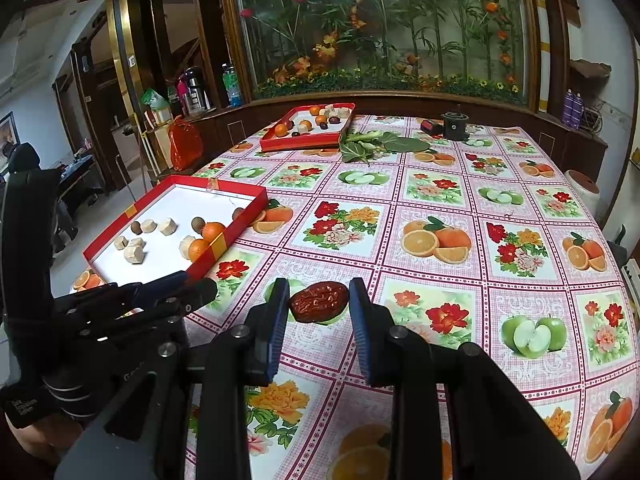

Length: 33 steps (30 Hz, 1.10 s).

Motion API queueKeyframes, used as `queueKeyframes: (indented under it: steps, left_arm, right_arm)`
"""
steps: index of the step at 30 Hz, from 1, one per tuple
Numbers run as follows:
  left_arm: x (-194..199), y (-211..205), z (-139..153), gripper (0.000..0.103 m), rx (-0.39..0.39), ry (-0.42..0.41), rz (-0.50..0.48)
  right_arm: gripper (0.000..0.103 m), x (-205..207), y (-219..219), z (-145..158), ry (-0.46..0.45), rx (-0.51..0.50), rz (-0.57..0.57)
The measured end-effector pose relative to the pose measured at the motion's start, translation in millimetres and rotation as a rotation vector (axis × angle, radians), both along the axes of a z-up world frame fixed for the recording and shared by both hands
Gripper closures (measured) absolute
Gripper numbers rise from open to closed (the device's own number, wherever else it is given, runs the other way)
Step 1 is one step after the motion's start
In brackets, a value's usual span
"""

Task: Organize fruits
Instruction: 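Lift both red dates and hold them above the tablecloth, then carry both red dates over the white tray and lower them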

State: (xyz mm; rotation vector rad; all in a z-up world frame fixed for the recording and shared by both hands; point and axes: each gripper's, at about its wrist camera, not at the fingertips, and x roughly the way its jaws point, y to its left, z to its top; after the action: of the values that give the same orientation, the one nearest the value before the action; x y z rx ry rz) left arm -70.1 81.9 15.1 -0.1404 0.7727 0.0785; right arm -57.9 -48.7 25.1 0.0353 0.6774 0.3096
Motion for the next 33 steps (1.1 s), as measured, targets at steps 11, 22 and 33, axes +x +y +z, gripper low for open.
queueKeyframes:
  steps: [11, 22, 33]
  left_arm:
    - [0, 0, -1, 0.078, -0.002, 0.0, -0.003]
    - [-4, 21, 4, 0.078, -0.008, -0.01, 0.055]
    - [-2, 65, 3, 0.078, -0.006, 0.007, 0.159]
  right_arm:
    - [0.071, 1, 1, 2, -0.005, 0.0, 0.005]
    - [0.071, 8, 25, 13, -0.028, -0.011, 0.063]
    - [0.071, 21, 73, 20, -0.039, -0.016, 0.166]
